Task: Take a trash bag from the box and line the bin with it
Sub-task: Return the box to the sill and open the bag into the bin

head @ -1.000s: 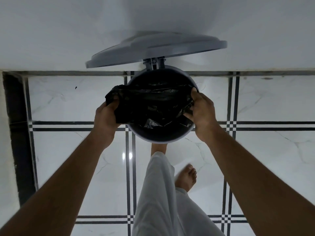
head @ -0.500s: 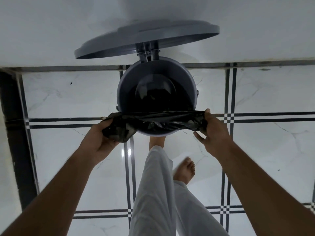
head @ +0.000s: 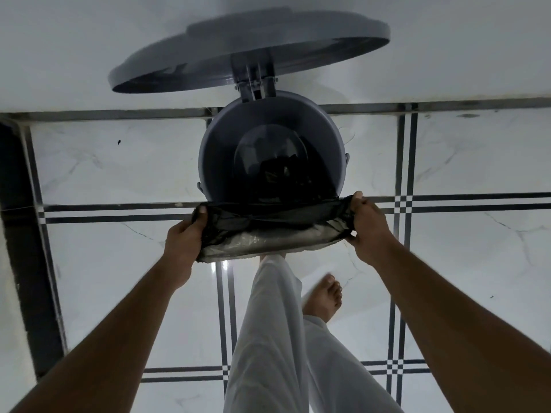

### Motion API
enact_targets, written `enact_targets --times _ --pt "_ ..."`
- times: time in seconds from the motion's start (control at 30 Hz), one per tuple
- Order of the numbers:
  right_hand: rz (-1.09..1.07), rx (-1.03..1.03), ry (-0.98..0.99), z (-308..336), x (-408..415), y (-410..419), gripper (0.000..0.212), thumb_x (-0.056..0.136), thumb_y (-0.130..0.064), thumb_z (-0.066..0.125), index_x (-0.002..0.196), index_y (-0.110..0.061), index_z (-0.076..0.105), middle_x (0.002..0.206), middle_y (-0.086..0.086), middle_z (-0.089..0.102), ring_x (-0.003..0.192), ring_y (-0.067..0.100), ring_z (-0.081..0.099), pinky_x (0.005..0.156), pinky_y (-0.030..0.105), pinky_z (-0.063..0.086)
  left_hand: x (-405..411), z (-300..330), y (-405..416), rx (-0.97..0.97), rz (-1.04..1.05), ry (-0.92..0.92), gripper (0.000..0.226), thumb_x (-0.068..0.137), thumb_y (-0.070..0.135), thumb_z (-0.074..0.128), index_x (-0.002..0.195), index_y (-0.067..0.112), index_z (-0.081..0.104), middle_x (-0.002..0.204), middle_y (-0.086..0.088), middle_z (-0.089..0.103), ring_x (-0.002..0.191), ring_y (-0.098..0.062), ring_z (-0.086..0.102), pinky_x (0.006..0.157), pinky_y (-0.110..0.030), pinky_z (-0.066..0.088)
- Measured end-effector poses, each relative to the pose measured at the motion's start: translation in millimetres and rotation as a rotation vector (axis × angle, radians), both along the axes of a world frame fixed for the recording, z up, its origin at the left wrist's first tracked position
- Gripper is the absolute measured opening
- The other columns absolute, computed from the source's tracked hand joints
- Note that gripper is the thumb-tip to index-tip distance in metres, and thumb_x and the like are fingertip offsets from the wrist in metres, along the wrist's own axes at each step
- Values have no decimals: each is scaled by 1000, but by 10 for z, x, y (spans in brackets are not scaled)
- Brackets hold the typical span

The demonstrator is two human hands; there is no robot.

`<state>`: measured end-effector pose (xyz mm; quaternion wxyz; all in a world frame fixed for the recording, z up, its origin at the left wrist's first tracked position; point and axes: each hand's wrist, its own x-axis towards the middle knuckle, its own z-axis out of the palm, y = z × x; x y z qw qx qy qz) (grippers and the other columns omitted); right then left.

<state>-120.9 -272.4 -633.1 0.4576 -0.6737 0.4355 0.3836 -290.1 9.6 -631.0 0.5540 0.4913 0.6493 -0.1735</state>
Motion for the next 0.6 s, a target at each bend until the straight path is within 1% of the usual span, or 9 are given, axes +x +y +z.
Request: enact_targets --times 0.07,0.1,0.2,0.33,0.4,0.47,0.5,0.53,0.6 --pt "-21 -14 -45 -27 93 74 31 115 -43 53 97 -24 68 101 1 68 102 24 61 88 39 52 93 -105 110 -16 87 -46 33 105 47 68 116 17 78 121 -9 82 117 -33 77 107 -51 59" --pt "-31 -16 -76 -19 149 115 34 116 -45 53 92 -25 67 98 0 66 101 21 58 90 40 51 164 -123 176 -20 125 -71 30 107 44 65 117 19 77 121 -7 82 116 -32 76 104 -50 60" --pt "-35 -36 -183 24 375 235 38 115 -48 55 85 -27 65 93 -6 66 96 15 58 100 40 51 461 -53 388 -5 177 -140 19 111 33 57 110 25 74 107 3 77 94 -17 69 80 -35 55" --pt "82 -62 -255 144 692 353 45 112 -50 58 74 -27 64 66 -13 52 68 9 42 70 26 39 825 95 649 -22 160 -207 23 106 21 52 107 24 75 98 6 76 93 -14 69 90 -35 55" --pt "191 -61 -259 195 788 392 45 114 -46 57 75 -24 64 59 -15 53 65 10 42 67 27 38 967 165 746 -53 98 -201 23 103 20 51 105 24 74 94 5 76 90 -16 67 94 -37 49" --pt "287 -42 -251 269 859 421 42 114 -40 56 90 -9 73 73 -3 62 72 13 48 73 30 46 1090 237 814 -101 24 -199 18 97 22 52 98 24 70 93 2 73 86 -21 64 94 -42 45" --pt "333 -47 -258 281 897 425 44 114 -38 57 103 1 74 85 9 64 77 16 50 84 32 51 1148 276 849 -126 -6 -209 13 92 23 53 92 23 66 95 0 72 86 -25 62 95 -45 44" --pt "375 -48 -273 304 940 425 47 114 -37 57 110 6 73 94 16 65 82 18 52 103 34 50 1203 316 882 -147 -37 -223 7 86 24 56 87 22 63 98 -3 70 90 -28 60 95 -48 43" --pt "437 7 -288 330 1020 414 48 114 -43 57 95 -3 76 94 6 68 86 19 58 98 32 51 1292 366 964 -166 -107 -245 6 73 24 61 78 22 58 106 -9 65 91 -28 55 94 -50 41"
